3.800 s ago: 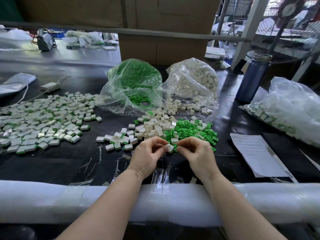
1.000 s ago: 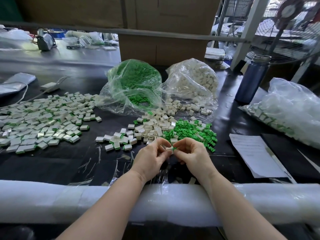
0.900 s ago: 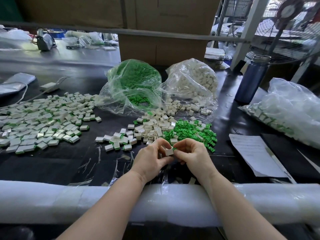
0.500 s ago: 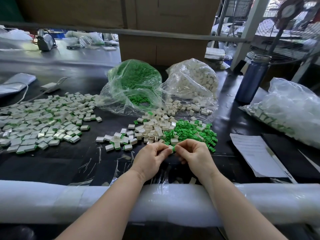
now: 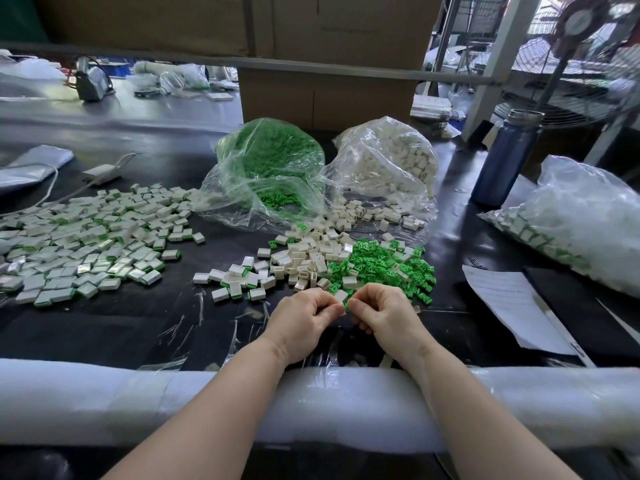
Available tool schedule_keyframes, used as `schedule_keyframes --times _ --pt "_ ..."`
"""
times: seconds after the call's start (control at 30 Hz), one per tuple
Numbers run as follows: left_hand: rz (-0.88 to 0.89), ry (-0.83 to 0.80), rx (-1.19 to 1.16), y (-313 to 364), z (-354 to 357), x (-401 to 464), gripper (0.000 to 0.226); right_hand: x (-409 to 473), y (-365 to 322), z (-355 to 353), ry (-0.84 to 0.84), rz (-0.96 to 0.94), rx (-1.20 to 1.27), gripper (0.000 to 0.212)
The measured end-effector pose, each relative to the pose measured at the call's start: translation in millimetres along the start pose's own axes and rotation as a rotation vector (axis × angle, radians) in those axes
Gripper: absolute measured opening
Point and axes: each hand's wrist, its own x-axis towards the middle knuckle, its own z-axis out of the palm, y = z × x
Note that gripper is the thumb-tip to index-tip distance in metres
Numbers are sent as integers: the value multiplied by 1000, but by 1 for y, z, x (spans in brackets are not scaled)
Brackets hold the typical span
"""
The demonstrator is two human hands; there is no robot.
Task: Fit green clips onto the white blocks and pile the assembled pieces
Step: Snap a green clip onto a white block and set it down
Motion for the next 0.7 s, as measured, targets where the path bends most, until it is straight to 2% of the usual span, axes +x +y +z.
schedule_keyframes --times 0.3,0.57,0.7 --pt "0 -1 27 -1 1 0 10 -1 -1 -2 -32 -9 8 21" --pt "104 8 142 3 2 -1 15 -2 -1 -1 -50 -21 -45 20" --pt "90 31 47 3 2 -1 16 -1 -1 0 16 -32 45 22"
